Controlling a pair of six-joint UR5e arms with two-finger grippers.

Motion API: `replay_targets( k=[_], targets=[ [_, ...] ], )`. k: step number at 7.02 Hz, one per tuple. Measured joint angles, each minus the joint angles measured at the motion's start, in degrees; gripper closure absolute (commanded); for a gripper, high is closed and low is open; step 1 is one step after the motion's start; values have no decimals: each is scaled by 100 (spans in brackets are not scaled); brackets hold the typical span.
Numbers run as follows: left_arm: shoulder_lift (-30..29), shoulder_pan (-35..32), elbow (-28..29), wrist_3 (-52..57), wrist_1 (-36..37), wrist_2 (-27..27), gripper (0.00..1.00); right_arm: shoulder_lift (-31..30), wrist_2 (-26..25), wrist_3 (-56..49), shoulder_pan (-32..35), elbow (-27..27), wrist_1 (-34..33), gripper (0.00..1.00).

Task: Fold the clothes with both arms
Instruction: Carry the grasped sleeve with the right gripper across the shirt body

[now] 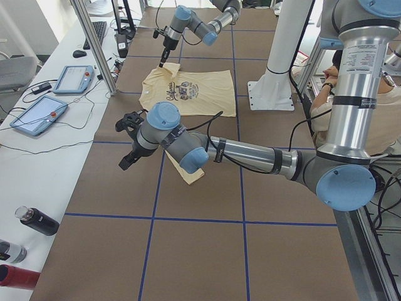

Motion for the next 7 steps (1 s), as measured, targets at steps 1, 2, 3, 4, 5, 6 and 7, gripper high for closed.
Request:
replay_targets(
  k=[1,2,3,4,5,6,7],
  targets=[
    [-6,0,3,-2,4,0,0,580,-270,219,-239,-590,16,100],
    [-13,0,11,-3,4,0,0,1052,-558,446,-474,-1071,33,100],
    [-16,0,17,-3,3,0,0,1461,-809,567,-658,-1528,48,100],
    [-18,0,21,-3,3,0,0,1787,-976,620,-773,-1985,122,100],
    [-18,0,25,-3,0,0,0,1984,-1162,638,-870,-2404,329,100],
    [-18,0,29,-1,1,0,0,2078,-1326,645,-949,-2694,539,73],
    [-18,0,33,3,4,0,0,2129,-1400,663,-998,-2829,633,1]
  ],
)
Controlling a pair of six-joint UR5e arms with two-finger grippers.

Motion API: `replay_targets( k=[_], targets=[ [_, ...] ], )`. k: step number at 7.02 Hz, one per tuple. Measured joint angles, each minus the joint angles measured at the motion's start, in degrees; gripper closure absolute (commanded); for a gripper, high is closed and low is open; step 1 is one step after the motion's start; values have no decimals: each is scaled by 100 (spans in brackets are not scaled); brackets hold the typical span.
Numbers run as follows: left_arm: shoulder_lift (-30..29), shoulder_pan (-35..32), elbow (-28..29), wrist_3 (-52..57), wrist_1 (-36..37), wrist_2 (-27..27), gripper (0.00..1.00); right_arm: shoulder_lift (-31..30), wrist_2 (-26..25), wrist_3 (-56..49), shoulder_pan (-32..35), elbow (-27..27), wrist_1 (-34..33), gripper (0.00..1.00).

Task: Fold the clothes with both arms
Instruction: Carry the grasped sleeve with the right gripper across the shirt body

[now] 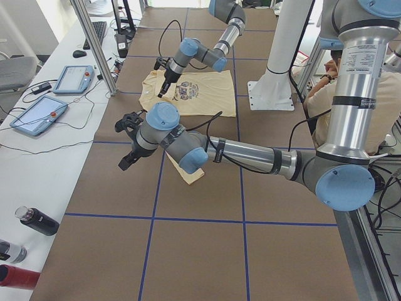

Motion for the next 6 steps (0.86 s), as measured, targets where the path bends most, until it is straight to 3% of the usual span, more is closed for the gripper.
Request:
replay_targets(
  k=[3,5,6],
  targets=[
    [19,0,-10,-1,-3,0,0,309,-48,322,-33,-222,-49,0],
    [43,1,-31,1,-6,0,0,601,121,365,31,-124,-744,0],
    [48,25,-37,-3,-6,-5,0,611,469,332,184,159,-1319,0]
  ],
)
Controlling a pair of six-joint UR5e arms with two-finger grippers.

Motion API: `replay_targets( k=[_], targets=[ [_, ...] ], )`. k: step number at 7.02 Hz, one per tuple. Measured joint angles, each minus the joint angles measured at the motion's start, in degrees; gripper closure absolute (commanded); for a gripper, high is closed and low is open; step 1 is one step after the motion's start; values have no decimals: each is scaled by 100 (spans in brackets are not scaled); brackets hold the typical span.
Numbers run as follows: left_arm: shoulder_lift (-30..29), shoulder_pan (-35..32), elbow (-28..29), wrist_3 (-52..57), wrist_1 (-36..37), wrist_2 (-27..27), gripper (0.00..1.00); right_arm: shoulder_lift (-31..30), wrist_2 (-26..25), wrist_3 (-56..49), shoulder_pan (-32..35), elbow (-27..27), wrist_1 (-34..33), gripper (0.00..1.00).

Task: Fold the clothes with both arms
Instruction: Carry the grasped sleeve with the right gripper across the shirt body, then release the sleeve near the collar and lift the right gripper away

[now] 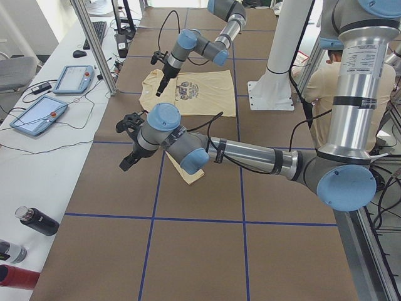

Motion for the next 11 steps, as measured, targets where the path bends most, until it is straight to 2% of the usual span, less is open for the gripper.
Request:
replay_targets(
  k=[1,2,3,4,6,8,10,11],
  targets=[
    [3,103,-13,-4,0,-99,0,-200,413,-107,213,478,-590,0],
    [4,262,-28,-75,-2,-252,0,-647,721,-341,413,1132,-1023,0],
    [23,468,-39,-416,-104,-340,0,-1317,991,-707,633,1942,-1307,0],
    [138,773,-42,-1158,-521,-315,0,-2085,1326,-1121,897,2799,-1473,0],
    [618,1476,-42,-2735,-1754,311,0,-3846,2055,-2117,1518,4589,-1601,0],
    [914,2063,-43,-3504,-2217,924,0,-5545,2655,-3283,2158,5962,-1589,0],
    [1191,2618,-38,-4007,-2407,1478,2,-7077,3414,-4470,3057,6803,-1544,0],
    [1275,2908,-23,-4291,-2444,1760,6,-7662,3689,-5095,3507,6957,-1491,0]
  ],
)
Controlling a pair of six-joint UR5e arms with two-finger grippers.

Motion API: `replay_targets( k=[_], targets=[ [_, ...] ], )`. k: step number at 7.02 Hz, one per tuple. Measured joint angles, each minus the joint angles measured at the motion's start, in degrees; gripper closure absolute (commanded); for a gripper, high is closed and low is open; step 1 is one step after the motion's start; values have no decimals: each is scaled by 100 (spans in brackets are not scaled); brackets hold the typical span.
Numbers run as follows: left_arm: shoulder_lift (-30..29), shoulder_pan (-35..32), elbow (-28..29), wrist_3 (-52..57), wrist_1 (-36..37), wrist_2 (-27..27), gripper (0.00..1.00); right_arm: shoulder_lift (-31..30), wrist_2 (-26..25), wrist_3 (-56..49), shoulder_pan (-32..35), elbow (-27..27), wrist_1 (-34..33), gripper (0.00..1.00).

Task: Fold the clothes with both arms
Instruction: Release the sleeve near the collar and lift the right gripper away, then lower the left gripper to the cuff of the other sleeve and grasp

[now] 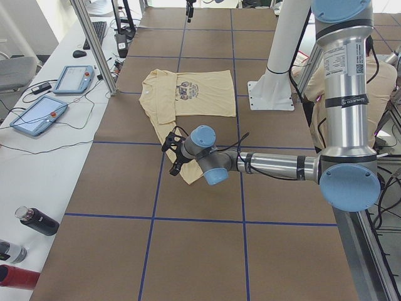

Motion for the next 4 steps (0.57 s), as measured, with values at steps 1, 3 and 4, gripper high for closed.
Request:
replay_targets(
  k=[1,3,4],
  targets=[
    [49,289,58,-249,-26,272,14,-542,177,-569,393,34,198,0],
    [63,601,305,-461,-73,621,15,-1140,525,-1084,871,-33,688,0],
    [57,675,389,-480,-75,684,21,-1211,599,-1144,941,-57,768,0]
  ],
)
